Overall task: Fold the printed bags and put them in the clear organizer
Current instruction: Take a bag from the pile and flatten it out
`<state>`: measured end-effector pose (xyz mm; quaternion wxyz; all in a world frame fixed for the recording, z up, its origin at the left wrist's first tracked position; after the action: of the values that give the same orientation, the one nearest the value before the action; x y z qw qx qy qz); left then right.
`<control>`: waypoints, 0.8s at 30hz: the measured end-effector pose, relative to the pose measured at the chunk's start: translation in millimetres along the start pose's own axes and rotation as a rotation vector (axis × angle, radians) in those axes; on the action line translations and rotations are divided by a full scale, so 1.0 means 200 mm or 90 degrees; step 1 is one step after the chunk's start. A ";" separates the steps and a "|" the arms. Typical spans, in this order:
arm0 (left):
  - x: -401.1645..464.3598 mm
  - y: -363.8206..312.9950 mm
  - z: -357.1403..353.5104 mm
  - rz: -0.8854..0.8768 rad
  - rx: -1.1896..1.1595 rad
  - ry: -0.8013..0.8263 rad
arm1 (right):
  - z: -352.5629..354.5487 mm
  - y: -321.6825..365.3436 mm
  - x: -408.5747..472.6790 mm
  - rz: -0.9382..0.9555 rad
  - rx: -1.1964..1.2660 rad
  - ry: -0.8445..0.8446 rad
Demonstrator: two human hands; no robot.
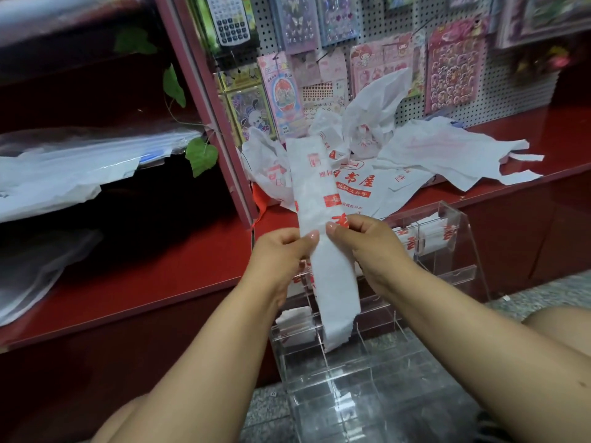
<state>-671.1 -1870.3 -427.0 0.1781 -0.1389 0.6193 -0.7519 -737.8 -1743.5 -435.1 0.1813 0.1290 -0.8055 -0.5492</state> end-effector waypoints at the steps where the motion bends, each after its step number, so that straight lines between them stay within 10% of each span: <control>1: -0.01 -0.01 0.01 -0.014 -0.012 -0.014 | 0.00 0.01 0.00 0.001 -0.001 0.003; 12: -0.10 -0.21 0.10 -0.245 0.095 -0.146 | 0.01 0.19 0.01 0.093 -0.080 0.021; 24: 0.00 -0.20 -0.01 -0.074 -0.116 -0.013 | 0.07 0.08 0.06 0.008 -0.018 0.049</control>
<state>-676.5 -1861.6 -388.3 0.1271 -0.1981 0.6741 -0.7001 -755.2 -1730.9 -424.0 0.2173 0.1424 -0.7908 -0.5542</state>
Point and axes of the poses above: each hand's wrist, its own x-axis towards the middle knuckle, its own z-axis out of the back of the hand, y = z × x, the point moved 9 cm from there along x, towards the middle knuckle, and after that the axes turned 7 degrees about x, right-handed, at the moved point
